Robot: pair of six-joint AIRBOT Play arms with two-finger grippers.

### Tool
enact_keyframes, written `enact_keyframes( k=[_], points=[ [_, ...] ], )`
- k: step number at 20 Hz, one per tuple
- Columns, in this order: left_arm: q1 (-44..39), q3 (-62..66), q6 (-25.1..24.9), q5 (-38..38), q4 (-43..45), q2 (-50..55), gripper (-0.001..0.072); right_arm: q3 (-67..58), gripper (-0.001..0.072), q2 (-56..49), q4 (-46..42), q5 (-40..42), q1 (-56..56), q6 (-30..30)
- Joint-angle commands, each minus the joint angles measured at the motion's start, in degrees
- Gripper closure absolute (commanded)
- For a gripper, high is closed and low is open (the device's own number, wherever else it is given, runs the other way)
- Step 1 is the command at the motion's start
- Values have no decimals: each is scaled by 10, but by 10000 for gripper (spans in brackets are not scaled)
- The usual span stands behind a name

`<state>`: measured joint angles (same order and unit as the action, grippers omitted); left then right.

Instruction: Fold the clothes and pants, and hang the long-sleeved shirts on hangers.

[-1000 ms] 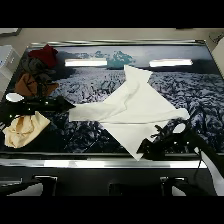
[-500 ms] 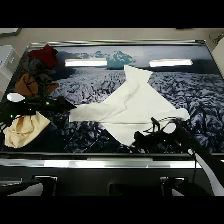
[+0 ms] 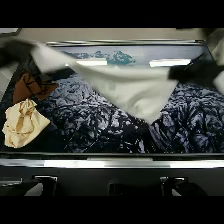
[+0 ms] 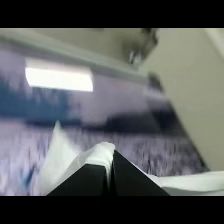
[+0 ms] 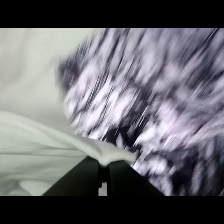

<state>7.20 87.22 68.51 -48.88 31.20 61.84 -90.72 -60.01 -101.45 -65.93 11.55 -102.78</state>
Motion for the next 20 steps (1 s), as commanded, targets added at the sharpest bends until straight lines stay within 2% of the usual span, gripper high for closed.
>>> enact_keyframes(
  k=[1,3,5,7,9,11,13,15,17,18,20],
  points=[
    [6,137,0,139,4,-99,683,-255,678,35,-155,23,1,-22],
    [6,144,0,147,4,-157,683,-285,678,69,-142,37,1,-45],
    [6,144,0,115,12,-198,683,-279,678,97,-133,26,1,-49],
    [6,144,0,92,25,-215,683,-276,678,106,-132,23,1,-48],
    [6,144,0,111,48,-219,683,-276,677,104,-132,40,1,-48],
    [6,144,0,124,118,-212,683,-276,677,94,-132,37,1,-48],
    [6,135,1,93,210,-198,683,-265,677,74,-132,-12,1,-37],
    [6,91,1,62,235,-172,683,-226,677,42,-132,-90,1,-35],
    [3,12,0,60,225,-132,683,-146,677,-7,-130,-122,1,-59],
    [0,-28,0,68,226,-106,682,-91,677,-35,-128,-108,1,-81],
    [-6,-99,0,98,226,-40,682,21,677,-96,-131,-31,0,-116]
  ],
)
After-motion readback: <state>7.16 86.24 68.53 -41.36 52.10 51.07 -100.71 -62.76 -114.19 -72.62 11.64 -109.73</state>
